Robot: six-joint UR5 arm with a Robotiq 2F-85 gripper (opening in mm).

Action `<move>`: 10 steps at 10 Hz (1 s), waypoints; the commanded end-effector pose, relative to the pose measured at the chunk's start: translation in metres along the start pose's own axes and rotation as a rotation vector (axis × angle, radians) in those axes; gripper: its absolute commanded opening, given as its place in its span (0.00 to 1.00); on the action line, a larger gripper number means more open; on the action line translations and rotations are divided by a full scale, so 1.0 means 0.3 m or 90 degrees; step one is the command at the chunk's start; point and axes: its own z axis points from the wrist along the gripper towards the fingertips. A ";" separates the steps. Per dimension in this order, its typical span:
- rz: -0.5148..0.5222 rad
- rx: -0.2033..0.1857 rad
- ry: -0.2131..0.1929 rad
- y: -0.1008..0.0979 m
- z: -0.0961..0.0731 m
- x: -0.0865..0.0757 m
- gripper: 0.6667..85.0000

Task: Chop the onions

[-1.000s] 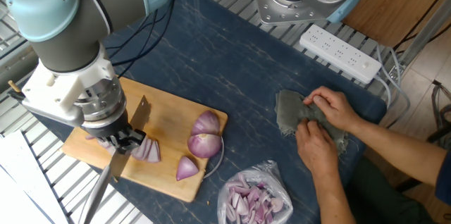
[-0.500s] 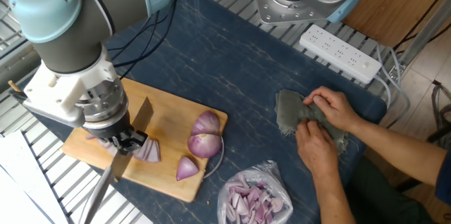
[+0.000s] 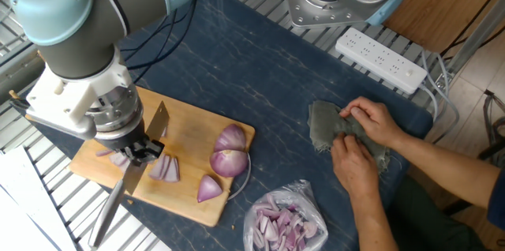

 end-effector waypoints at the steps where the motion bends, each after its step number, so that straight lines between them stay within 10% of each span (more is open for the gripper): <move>1: 0.031 -0.032 0.002 0.066 -0.026 0.013 0.00; 10: -0.014 -0.015 -0.015 0.041 0.010 -0.015 0.00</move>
